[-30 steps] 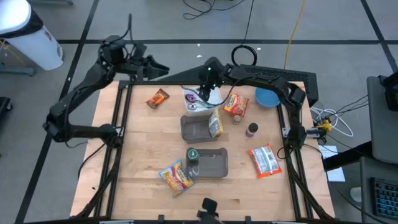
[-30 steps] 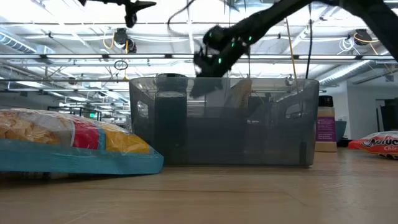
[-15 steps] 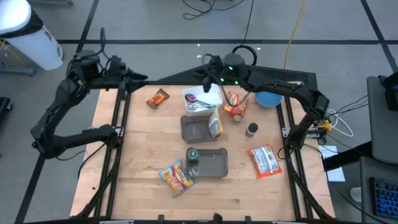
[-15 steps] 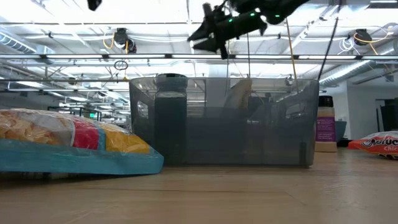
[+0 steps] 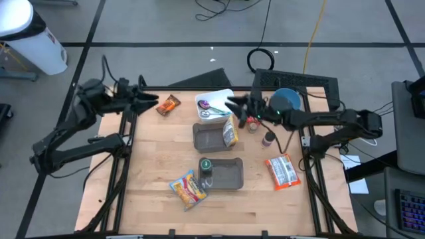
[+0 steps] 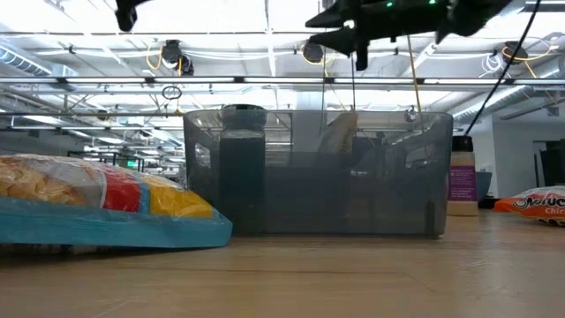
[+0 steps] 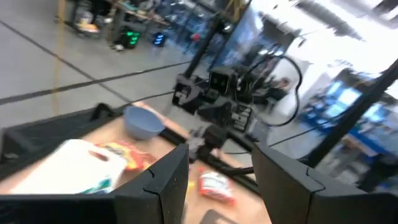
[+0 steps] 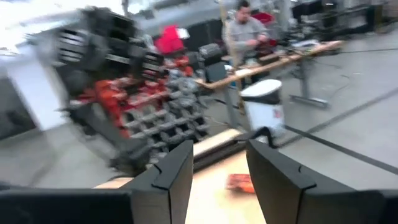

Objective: Pick & Place Food Item
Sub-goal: Put the red noodle pack into the top black bin

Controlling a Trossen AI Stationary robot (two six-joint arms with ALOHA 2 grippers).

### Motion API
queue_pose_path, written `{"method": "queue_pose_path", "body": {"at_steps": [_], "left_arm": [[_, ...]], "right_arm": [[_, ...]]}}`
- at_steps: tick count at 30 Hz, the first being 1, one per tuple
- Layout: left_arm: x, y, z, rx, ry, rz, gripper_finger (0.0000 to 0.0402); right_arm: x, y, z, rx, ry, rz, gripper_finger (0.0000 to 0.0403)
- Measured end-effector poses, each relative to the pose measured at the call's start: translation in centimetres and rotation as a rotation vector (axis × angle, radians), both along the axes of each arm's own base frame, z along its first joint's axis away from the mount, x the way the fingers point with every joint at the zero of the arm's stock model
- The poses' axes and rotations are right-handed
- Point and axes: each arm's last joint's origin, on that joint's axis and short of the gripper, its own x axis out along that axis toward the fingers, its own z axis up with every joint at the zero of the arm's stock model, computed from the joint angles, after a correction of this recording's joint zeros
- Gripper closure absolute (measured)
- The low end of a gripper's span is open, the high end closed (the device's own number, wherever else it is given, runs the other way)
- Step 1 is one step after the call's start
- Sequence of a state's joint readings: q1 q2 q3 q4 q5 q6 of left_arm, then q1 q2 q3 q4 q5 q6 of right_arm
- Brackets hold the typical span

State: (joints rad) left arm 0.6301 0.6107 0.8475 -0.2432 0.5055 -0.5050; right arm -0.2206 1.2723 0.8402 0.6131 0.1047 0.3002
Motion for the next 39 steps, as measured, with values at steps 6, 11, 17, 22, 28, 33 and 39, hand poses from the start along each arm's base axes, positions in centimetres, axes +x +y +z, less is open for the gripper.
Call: {"method": "queue_pose_path", "body": {"at_steps": [6, 11, 17, 22, 28, 33, 39], "left_arm": [[2.6, -0.1, -3.8, -0.065, -0.067, -0.061, 0.0218], [4.7, -0.4, -6.4, -0.129, -0.09, -0.141, 0.0218], [6.7, -0.1, -9.5, -0.199, 0.026, -0.133, 0.0218], [8.3, 0.3, -10.7, -0.237, 0.057, -0.109, 0.0218], [10.1, 0.6, -10.7, -0.268, -0.047, -0.135, 0.0218], [10.4, 0.5, -10.5, -0.213, -0.081, -0.12, 0.0218], [10.5, 0.5, -9.1, -0.216, -0.1, -0.084, 0.0218]], "right_arm": [[-0.6, 2.2, -1.5, 0.12, -0.152, 0.094, 0.0255], [-0.4, 2.4, -2.1, 0.242, -0.192, 0.124, 0.0256], [-0.4, 2.3, -2.1, 0.307, -0.223, 0.1, 0.0253], [-0.6, 2.1, -1.6, 0.345, -0.292, 0.042, 0.0258], [-0.6, 2.0, -1.7, 0.361, -0.297, 0.023, 0.0254], [-0.6, 2.0, -1.7, 0.361, -0.295, 0.024, 0.0253], [-0.5, 1.8, -2.1, 0.342, -0.207, 0.23, 0.0258]]}}
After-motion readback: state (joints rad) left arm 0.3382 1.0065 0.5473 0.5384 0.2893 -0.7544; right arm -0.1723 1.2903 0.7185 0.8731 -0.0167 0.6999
